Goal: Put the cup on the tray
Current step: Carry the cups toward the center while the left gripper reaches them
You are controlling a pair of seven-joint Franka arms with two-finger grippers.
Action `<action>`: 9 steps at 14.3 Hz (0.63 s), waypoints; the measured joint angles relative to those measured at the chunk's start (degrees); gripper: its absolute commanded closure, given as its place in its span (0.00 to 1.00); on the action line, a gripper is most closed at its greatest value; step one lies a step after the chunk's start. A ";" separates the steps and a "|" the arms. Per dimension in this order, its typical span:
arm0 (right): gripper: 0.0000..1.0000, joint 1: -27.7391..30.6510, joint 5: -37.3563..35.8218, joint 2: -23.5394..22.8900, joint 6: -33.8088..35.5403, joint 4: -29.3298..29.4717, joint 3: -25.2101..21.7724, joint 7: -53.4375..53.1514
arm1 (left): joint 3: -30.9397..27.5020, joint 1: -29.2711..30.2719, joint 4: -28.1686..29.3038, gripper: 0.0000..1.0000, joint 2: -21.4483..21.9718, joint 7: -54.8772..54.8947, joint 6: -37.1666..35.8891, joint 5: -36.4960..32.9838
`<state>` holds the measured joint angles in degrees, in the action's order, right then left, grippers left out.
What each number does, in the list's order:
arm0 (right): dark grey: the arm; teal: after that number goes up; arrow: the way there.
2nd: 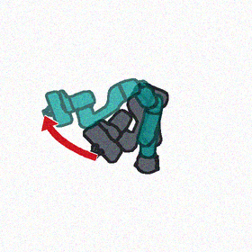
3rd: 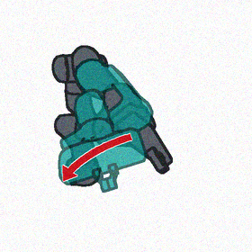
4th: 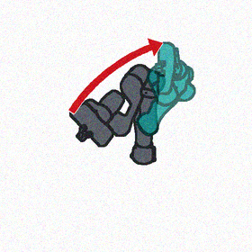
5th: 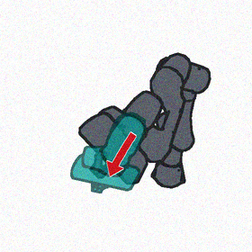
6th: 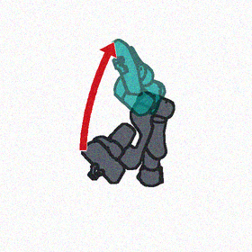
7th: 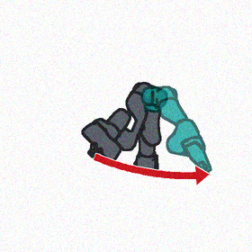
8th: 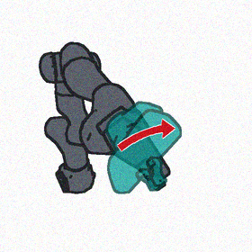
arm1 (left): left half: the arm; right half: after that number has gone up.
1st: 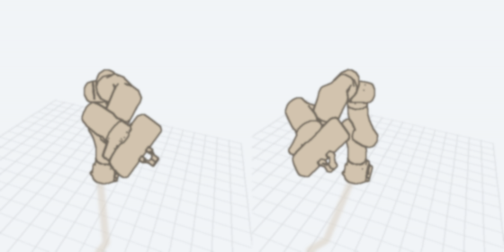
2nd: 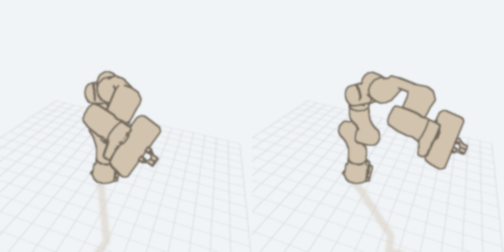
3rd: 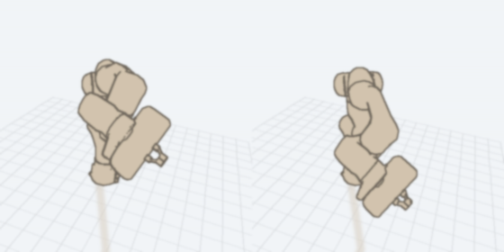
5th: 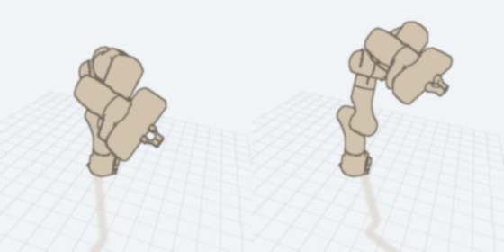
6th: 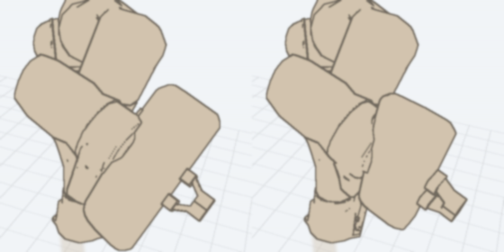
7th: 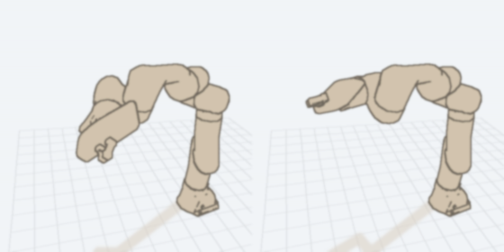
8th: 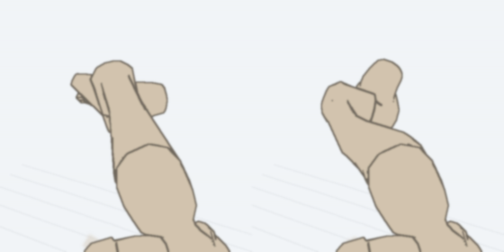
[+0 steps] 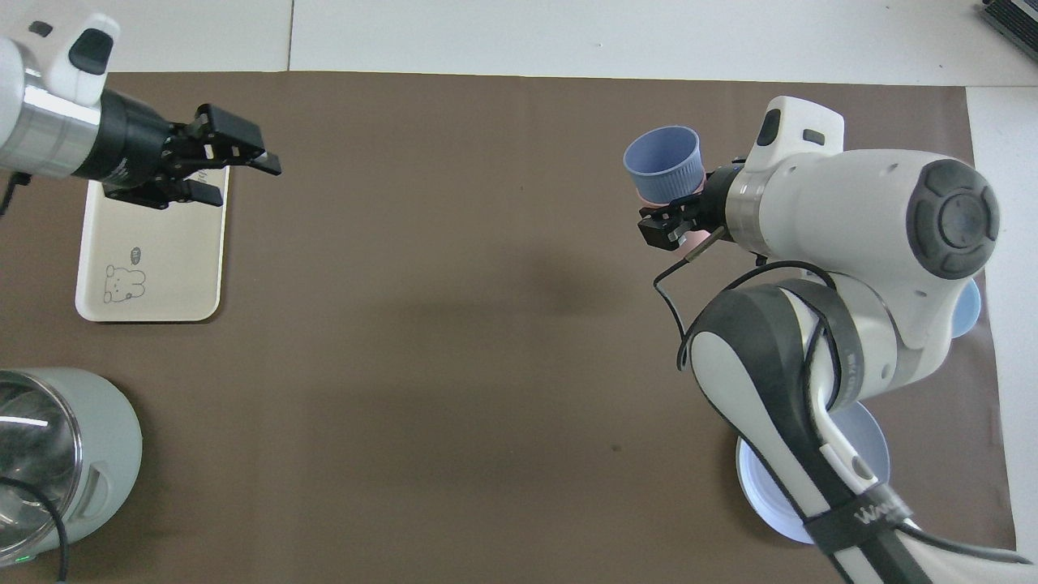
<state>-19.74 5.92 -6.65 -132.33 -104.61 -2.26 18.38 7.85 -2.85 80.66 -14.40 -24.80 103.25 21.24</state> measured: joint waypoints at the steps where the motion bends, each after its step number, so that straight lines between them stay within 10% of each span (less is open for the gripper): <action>1: 1.00 -0.87 -1.03 0.00 2.00 0.89 0.02 -1.81 | 0.09 -2.33 -1.52 0.20 -1.99 -5.15 3.27 0.35; 9: 1.00 -9.10 -9.94 -1.81 7.49 4.02 0.36 -10.45 | 0.34 -13.01 -5.41 0.52 -7.65 -24.13 19.78 0.69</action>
<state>-28.85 -4.02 -8.46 -124.84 -100.59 -1.90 7.93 8.19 -15.86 75.25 -22.05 -48.93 123.03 21.92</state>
